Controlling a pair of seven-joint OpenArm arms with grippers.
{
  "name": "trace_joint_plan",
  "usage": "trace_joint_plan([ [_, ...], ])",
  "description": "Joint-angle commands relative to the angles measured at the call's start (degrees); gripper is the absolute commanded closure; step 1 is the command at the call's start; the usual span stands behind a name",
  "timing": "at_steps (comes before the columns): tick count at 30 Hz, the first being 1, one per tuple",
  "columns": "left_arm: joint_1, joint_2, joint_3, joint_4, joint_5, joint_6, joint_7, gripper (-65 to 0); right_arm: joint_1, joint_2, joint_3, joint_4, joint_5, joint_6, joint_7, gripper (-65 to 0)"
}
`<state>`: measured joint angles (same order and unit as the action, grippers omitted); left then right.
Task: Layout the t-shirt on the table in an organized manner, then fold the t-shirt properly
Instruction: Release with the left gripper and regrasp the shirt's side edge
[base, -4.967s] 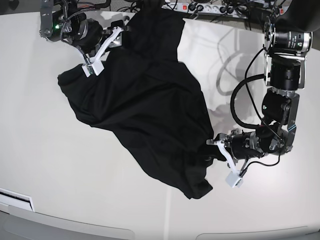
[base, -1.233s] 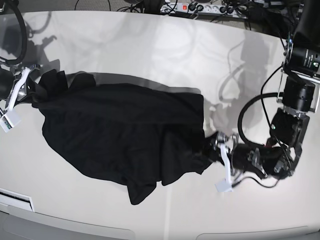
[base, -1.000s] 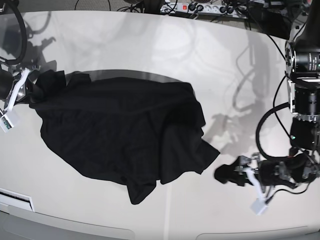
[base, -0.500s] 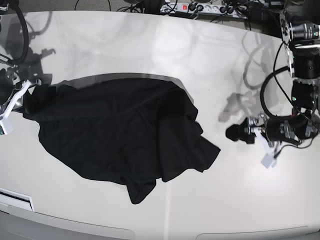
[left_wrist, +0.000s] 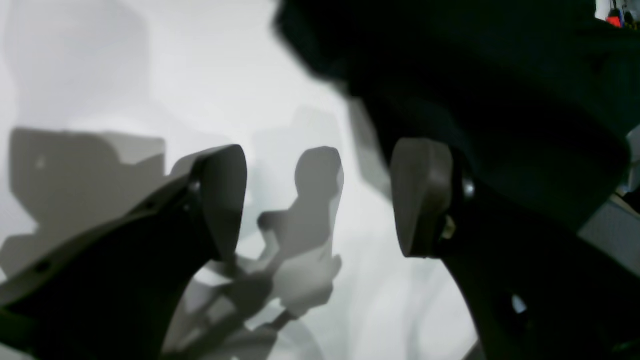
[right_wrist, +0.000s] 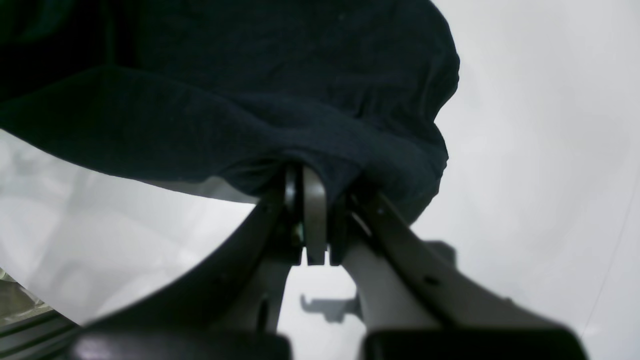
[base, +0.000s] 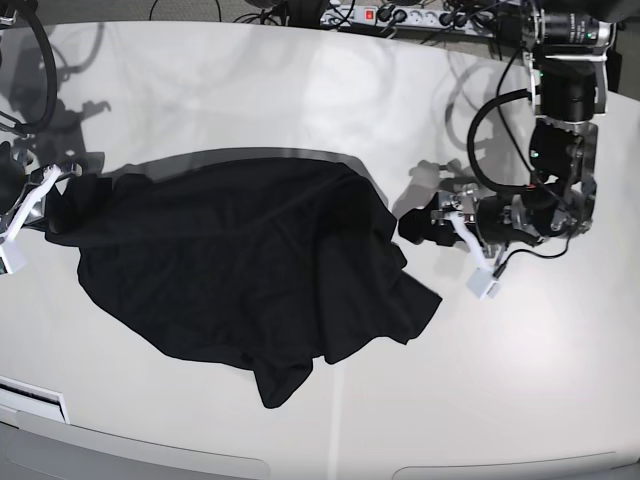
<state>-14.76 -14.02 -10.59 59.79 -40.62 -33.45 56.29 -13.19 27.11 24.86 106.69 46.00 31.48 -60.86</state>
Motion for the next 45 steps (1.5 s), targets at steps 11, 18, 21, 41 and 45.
trace_joint_plan([
  [11, -1.4, 3.4, 4.9, 0.8, 11.7, 2.6, -10.2, -45.6, 0.7, 1.1, 0.5, 0.8, 0.7, 0.0, 1.1, 0.0],
  [18, -1.5, 3.4, 10.1, 0.8, 16.8, 10.7, -12.9, -26.8, 0.7, 1.1, 0.5, 0.8, 0.6, 0.0, 1.1, 0.0],
  [21, -2.4, 3.2, 10.0, 0.9, 16.7, 10.7, -10.9, 0.0, 0.7, 1.1, 0.5, 0.8, 0.6, 0.0, 1.1, 0.0],
  [41, -7.3, -1.6, 5.9, 12.7, 2.7, -0.7, 5.0, 0.0, 0.7, 1.2, 0.5, 0.8, 0.5, 1.5, 1.3, 0.0],
  [45, -2.6, -1.7, 9.6, 12.5, 5.2, -5.0, 0.4, -21.6, 0.7, 1.1, 0.5, 0.8, 0.5, 1.5, 1.3, 0.0],
])
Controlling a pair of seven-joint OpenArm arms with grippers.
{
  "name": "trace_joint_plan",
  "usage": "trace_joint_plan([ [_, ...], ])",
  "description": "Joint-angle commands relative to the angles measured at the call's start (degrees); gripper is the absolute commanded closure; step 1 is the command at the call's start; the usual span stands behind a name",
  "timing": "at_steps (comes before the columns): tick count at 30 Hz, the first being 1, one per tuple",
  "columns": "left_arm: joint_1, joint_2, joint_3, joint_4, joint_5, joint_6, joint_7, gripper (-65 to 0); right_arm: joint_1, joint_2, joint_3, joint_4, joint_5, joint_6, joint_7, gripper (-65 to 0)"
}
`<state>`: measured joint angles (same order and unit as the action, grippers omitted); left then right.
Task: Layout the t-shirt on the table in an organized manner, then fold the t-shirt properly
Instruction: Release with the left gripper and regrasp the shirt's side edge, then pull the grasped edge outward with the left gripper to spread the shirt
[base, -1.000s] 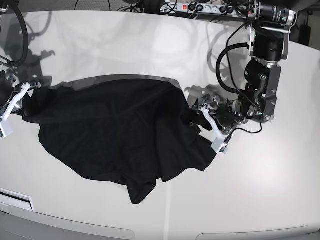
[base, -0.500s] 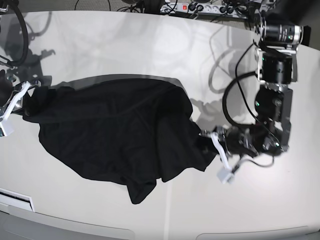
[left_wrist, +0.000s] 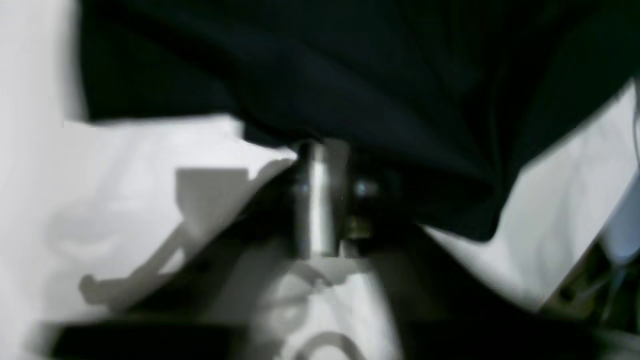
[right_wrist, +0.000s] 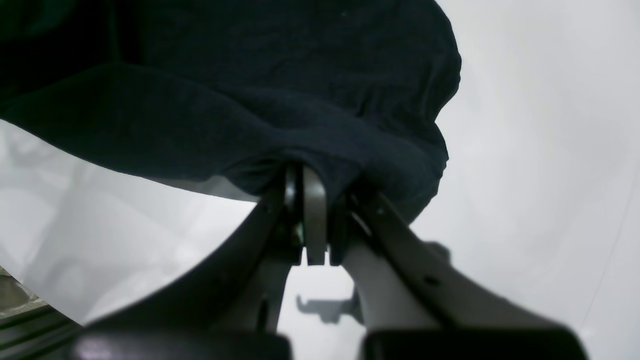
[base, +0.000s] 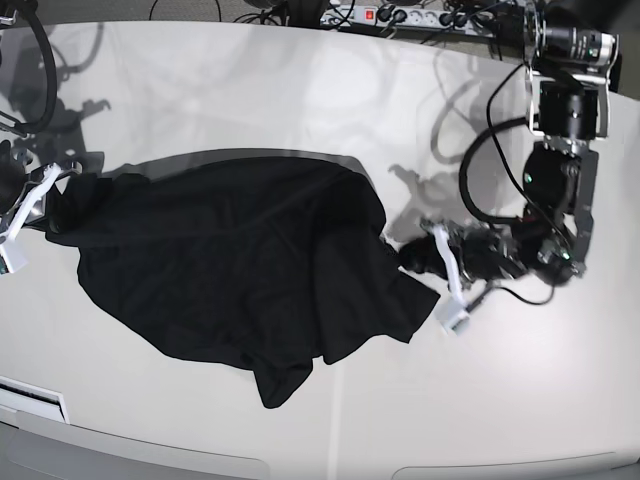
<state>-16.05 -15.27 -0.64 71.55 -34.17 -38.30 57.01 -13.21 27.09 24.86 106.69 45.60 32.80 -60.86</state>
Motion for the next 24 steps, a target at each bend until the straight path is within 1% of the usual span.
trace_joint_plan([
  [1, -0.3, -0.5, 0.9, 0.4, 1.2, -0.3, -3.2, -29.8, 0.7, 1.2, 0.5, 0.8, 0.9, 0.2, 1.3, 0.0],
  [2, 0.4, -0.5, 2.2, 0.0, 3.9, 0.0, -6.3, -36.0, 0.7, 1.2, 0.5, 0.8, 0.9, 0.2, 1.3, 0.0],
  [3, 0.9, -0.4, 3.5, -0.7, 6.7, 1.0, -9.2, -39.2, 0.7, 1.2, 0.5, 0.8, 0.9, 0.2, 1.3, 0.0],
  [4, 1.2, -0.4, 5.0, -1.6, 9.4, 2.2, -11.8, -40.0, 0.7, 1.2, 0.5, 0.8, 0.9, 0.2, 1.3, 0.0],
  [8, 0.8, -0.4, 10.1, -4.9, 18.8, 6.3, -20.6, -40.0, 0.7, 1.2, 0.5, 0.8, 0.9, 0.2, 1.3, 0.0],
  [11, 0.8, -0.4, 12.2, -5.9, 22.6, 8.9, -25.9, -40.0, 0.7, 1.2, 0.5, 0.8, 0.9, 0.2, 1.3, 0.0],
  [13, 0.8, -0.1, 12.8, -6.2, 23.6, 9.7, -26.7, -40.0, 0.7, 1.2, 0.5, 0.8, 0.9, 0.1, 1.3, 0.0],
  [16, 0.8, 0.0, 13.0, -6.5, 23.6, 10.2, -27.1, -39.1, 0.7, 1.2, 0.5, 0.8, 0.9, -0.5, 1.3, 0.0],
  [17, 0.8, 0.0, 13.0, -6.5, 23.6, 11.1, -27.3, -35.1, 0.7, 1.2, 0.5, 0.8, 0.9, -0.5, 1.3, 0.0],
  [18, 0.8, 0.0, 13.0, -6.5, 23.7, 13.1, -27.5, -26.7, 0.7, 1.2, 0.5, 0.8, 0.8, -0.5, 1.3, 0.0],
  [19, 0.6, 0.0, 13.0, -6.5, 23.7, 15.2, -27.5, -14.8, 0.7, 1.2, 0.5, 0.8, 0.9, -0.4, 1.3, 0.0],
  [20, 0.4, 0.0, 13.0, -6.5, 24.1, 16.4, -27.4, -2.5, 0.7, 1.2, 0.5, 0.8, 0.9, -0.4, 1.3, 0.0],
  [21, 0.0, 0.0, 13.0, -6.4, 24.7, 16.5, -26.8, 0.0, 0.9, 1.2, 0.5, 0.8, 0.9, -0.4, 1.4, 0.0],
  [22, -0.7, 0.0, 13.0, -6.4, 24.7, 16.2, -25.1, 0.0, 1.0, 1.2, 0.5, 0.8, 0.9, -0.4, 1.4, 0.0],
  [24, -2.9, 0.0, 13.0, -5.7, 23.1, 14.3, -20.3, 0.0, 1.4, 1.2, 0.5, 0.8, 0.8, -0.3, 1.3, 0.0],
])
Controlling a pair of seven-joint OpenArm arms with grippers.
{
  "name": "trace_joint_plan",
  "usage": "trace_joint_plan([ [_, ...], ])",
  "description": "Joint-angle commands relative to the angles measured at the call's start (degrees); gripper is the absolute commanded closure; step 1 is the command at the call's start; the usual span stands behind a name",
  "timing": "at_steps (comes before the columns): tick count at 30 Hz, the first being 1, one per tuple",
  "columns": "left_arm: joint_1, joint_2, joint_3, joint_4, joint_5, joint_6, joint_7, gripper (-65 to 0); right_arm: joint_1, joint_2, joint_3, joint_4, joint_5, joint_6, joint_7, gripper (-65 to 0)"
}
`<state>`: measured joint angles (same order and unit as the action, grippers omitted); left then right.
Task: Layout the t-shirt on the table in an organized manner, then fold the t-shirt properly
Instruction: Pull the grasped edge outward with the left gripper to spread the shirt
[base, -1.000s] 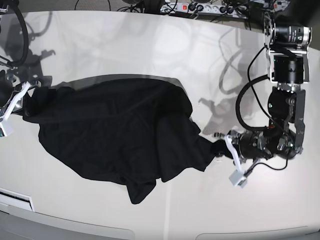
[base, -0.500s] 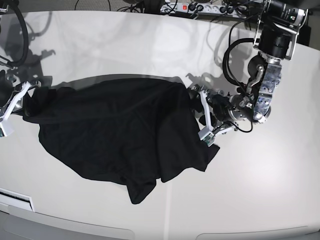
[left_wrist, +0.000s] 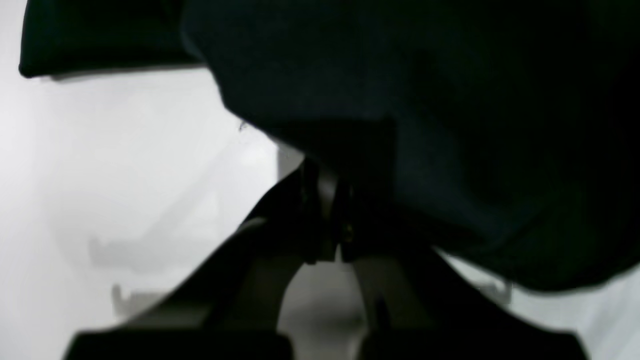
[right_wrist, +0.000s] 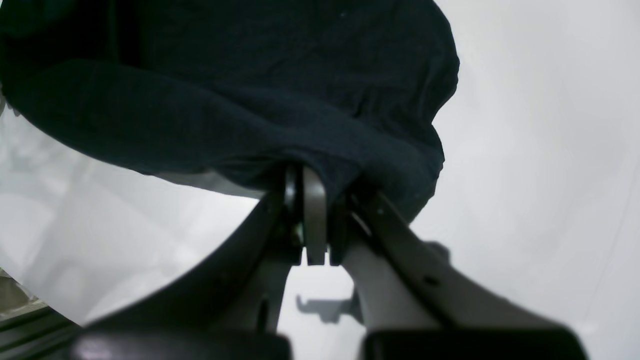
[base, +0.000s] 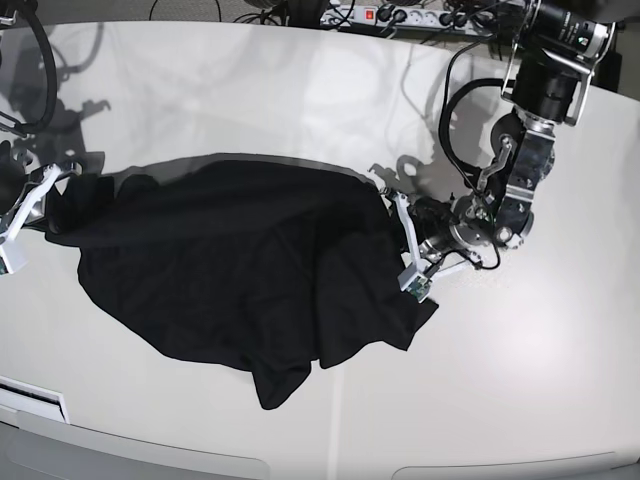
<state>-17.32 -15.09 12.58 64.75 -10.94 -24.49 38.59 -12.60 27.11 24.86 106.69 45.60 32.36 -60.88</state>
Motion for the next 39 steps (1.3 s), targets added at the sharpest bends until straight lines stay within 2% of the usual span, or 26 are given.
trace_joint_plan([
  [1, -2.9, -0.3, -0.3, 2.1, -1.6, 0.3, 0.9, 0.0, 0.9, 1.2, 0.5, 0.8, 0.8, 0.2, 1.4, 0.0],
  [5, -6.7, -1.5, -0.8, 10.5, -8.5, 0.1, 11.7, 0.0, 0.9, 1.2, 0.5, 0.8, 0.8, 1.2, 1.1, 0.0],
  [7, -7.5, -2.7, -1.2, 16.0, -11.1, -0.4, 14.6, 0.0, 0.9, 1.2, 0.5, 0.8, 0.3, 1.3, 1.2, 0.0],
  [10, -7.5, -5.1, -1.5, 21.6, -11.5, -1.2, 15.0, 0.0, 0.9, 1.2, 0.5, 0.8, -0.7, 1.3, 1.2, 0.0],
  [14, -7.4, -7.5, -1.5, 22.2, -11.5, -1.2, 13.7, 0.0, 1.8, 1.5, 0.7, 0.8, -7.9, 1.1, 1.4, 0.0],
  [18, -7.0, -8.9, -1.5, 22.1, -12.1, -1.2, 13.8, 0.0, 3.5, 1.4, 0.7, 0.8, -12.9, -7.6, 1.9, 0.0],
  [19, -6.4, -9.1, -1.5, 22.1, -12.3, -1.2, 13.8, 0.0, 3.8, 1.3, 0.7, 0.8, -12.9, -8.1, 1.9, 0.0],
  [23, -3.4, -8.7, -1.4, 21.9, -12.3, -1.2, 11.6, 0.0, 3.7, 1.1, 0.6, 0.8, -12.6, -5.9, 1.9, 0.0],
  [24, -2.3, -8.5, -1.4, 21.7, -12.3, -1.2, 10.5, -2.2, 3.7, 1.1, 0.6, 0.8, -12.6, -5.8, 1.9, 0.0],
  [26, -0.2, -7.7, -1.4, 20.7, -12.1, -1.7, 9.2, -21.0, 3.7, 1.1, 0.6, 0.8, -12.6, -5.4, 1.9, 0.0],
  [27, 0.7, -7.4, -1.4, 20.0, -12.1, -3.2, 9.1, -29.9, 3.7, 1.1, 0.6, 0.8, -12.6, -5.3, 1.9, 0.0],
  [28, 1.7, -7.1, -1.4, 19.3, -12.1, -4.8, 8.4, -36.5, 3.7, 1.1, 0.6, 0.8, -12.4, -5.3, 1.9, 0.0],
  [29, 2.6, -6.9, -1.4, 18.5, -12.1, -5.7, 7.6, -39.7, 3.7, 1.1, 0.6, 0.8, -12.4, -5.4, 1.9, 0.0],
  [32, 5.4, -6.6, -1.4, 16.0, -10.6, -7.5, 2.2, -40.3, 3.7, 1.1, 0.6, 0.8, -10.4, -5.4, 1.7, 0.0],
  [35, 6.6, -6.4, -1.3, 12.1, -6.3, -7.5, -5.8, -40.3, 3.7, 1.1, 0.6, 0.8, -8.9, -5.4, 1.7, 0.0],
  [39, 5.0, -4.4, -1.3, 5.0, -3.1, -7.5, -12.2, -40.3, 3.7, 1.1, 0.6, 0.8, -9.0, -5.4, 1.7, 0.0],
])
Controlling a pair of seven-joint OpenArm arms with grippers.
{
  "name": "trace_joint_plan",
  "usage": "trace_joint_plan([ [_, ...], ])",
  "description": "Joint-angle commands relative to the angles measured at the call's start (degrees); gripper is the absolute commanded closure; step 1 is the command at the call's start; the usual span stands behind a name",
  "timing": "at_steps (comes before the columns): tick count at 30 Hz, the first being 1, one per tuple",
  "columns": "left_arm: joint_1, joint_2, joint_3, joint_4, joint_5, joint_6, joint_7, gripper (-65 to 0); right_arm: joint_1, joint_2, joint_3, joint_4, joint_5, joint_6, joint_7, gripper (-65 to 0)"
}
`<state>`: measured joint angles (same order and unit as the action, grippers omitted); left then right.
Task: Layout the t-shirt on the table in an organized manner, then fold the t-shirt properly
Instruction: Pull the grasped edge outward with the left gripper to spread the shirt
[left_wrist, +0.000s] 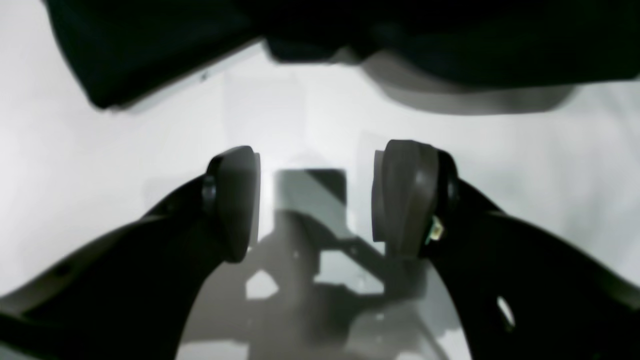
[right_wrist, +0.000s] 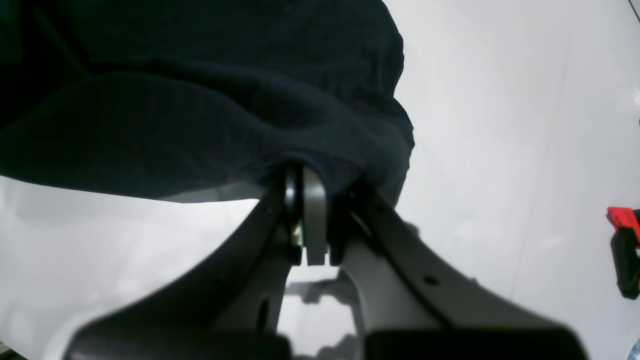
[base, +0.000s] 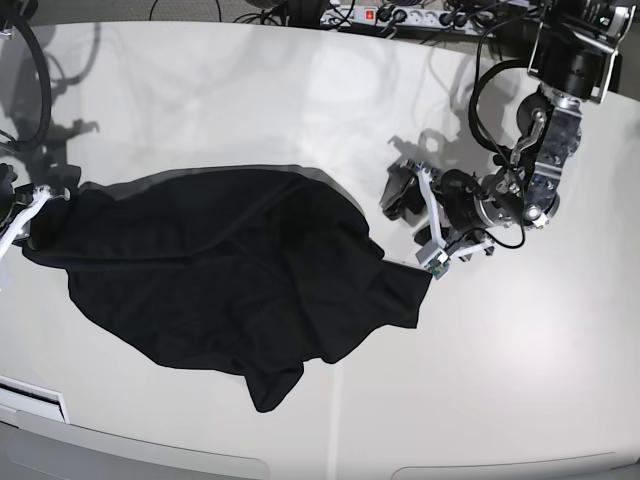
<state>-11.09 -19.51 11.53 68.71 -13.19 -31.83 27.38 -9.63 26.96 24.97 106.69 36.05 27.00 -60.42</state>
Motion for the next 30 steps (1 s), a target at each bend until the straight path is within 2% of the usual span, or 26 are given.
trace_joint_plan([
  [1, -1.9, 0.7, -0.3, -1.0, -0.1, -0.2, -2.3, -40.3, 0.7, 1.3, 0.5, 0.8, 0.6, 0.0, 1.2, 0.0],
  [7, -6.0, 5.2, -0.3, -13.1, 3.0, -1.7, -10.9, -40.3, 0.7, 1.3, 0.5, 0.8, 0.6, 0.0, 1.1, 0.0],
  [10, -7.8, 7.2, -0.3, -17.4, 4.0, -2.1, -12.0, -40.2, 0.7, 1.3, 0.5, 0.8, 0.6, 0.0, 1.1, 0.0],
  [11, -8.1, 7.6, -0.3, -18.3, 4.0, -2.1, -12.0, -37.7, 0.7, 1.3, 0.5, 0.8, 0.6, 0.0, 1.1, 0.0],
  [12, -8.3, 7.9, -0.3, -18.7, 4.0, -1.7, -11.9, -31.1, 0.7, 1.3, 0.5, 0.8, 0.6, 0.0, 1.1, 0.0],
  [14, -8.3, 8.1, -0.3, -18.9, 4.8, -1.2, -11.9, -7.9, 0.7, 1.3, 0.5, 0.8, 0.6, 0.0, 1.1, 0.0],
  [15, -8.5, 8.0, -0.3, -18.9, 5.3, -1.2, -11.8, 0.0, 0.7, 1.3, 0.5, 0.8, 0.6, 0.0, 1.1, 0.0],
  [18, -10.1, 7.6, -0.3, -17.4, 4.0, -2.2, -7.2, 0.0, 0.8, 1.3, 0.5, 0.8, 0.6, 0.1, 1.1, 0.0],
  [21, -11.9, 6.3, -0.3, -12.6, -1.2, -2.3, -1.1, 0.0, 0.8, 1.3, 0.5, 0.8, 0.6, 1.5, 1.1, 0.0],
  [26, -13.5, 3.7, -0.3, -0.5, -9.0, -2.4, 9.2, 0.0, 0.8, 1.3, 0.5, 0.8, 0.6, 1.5, 1.1, 0.0],
  [30, -13.5, 1.2, -0.3, 7.3, -12.9, -5.4, 14.1, 0.0, 0.8, 1.3, 0.5, 0.8, 0.5, 1.6, 1.3, 0.0],
])
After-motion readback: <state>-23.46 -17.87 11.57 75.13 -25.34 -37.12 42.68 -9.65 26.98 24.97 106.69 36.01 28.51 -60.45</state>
